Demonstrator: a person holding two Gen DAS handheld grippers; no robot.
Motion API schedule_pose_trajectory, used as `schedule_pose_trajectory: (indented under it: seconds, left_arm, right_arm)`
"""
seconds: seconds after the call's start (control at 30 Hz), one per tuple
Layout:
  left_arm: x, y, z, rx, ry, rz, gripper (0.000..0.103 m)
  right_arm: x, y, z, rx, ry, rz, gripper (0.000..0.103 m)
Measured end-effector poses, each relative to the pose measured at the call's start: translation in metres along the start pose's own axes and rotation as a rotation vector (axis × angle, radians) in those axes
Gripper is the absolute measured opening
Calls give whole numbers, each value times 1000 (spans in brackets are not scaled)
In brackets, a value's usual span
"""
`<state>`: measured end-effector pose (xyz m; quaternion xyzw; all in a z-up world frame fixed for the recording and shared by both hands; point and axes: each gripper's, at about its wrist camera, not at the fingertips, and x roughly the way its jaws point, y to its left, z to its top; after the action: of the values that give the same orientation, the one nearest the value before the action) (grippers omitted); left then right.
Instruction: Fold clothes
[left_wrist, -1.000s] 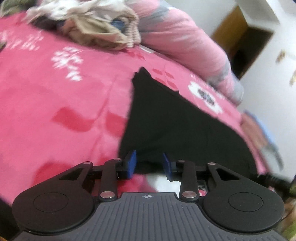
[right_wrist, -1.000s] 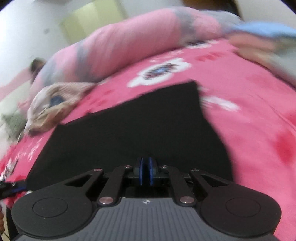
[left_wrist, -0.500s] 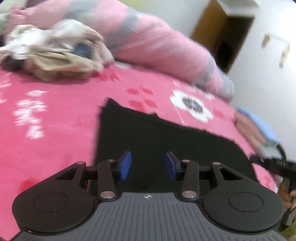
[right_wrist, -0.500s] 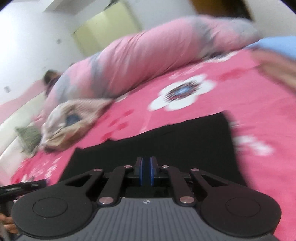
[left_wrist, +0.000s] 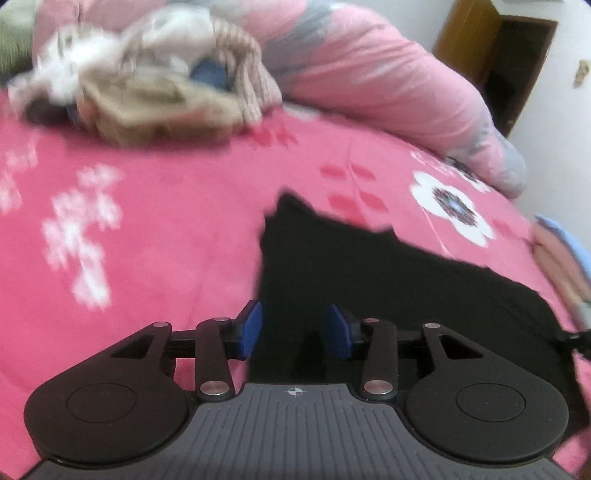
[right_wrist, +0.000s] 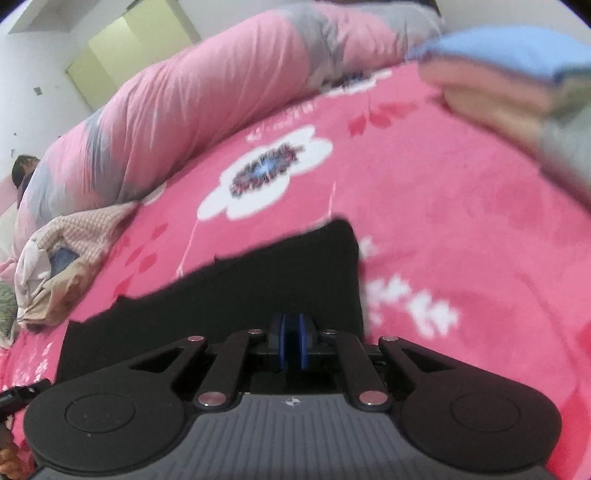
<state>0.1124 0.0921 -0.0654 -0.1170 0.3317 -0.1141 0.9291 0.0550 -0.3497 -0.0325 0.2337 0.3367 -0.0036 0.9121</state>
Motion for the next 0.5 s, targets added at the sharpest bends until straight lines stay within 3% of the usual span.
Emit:
schedule_pose_trajectory:
  seconds: [0.03, 0.13, 0.23, 0.3, 0.37, 0.43, 0.5]
  left_arm:
    - [-1, 4, 3, -5, -8, 7, 42]
    - [15, -11, 20, -9, -6, -67, 43]
    - [46, -28, 30, 7, 26, -90, 43]
    - [69, -31, 30, 10, 70, -87, 43]
    - [87, -25, 29, 10, 93, -37, 43]
    - [94, -8, 31, -20, 86, -2, 41]
    - [92, 11, 35, -101, 69, -32, 41]
  right_arm:
    - [1, 7, 4, -12, -7, 17, 8]
    - [19, 37, 10, -51, 13, 121, 8]
    - [52, 62, 7, -78, 74, 188, 8]
    - [71, 63, 6, -67, 109, 187, 8]
    - [86, 55, 8, -43, 129, 150, 8]
    - [89, 36, 14, -8, 98, 104, 7]
    - [83, 14, 21, 63, 62, 87, 7]
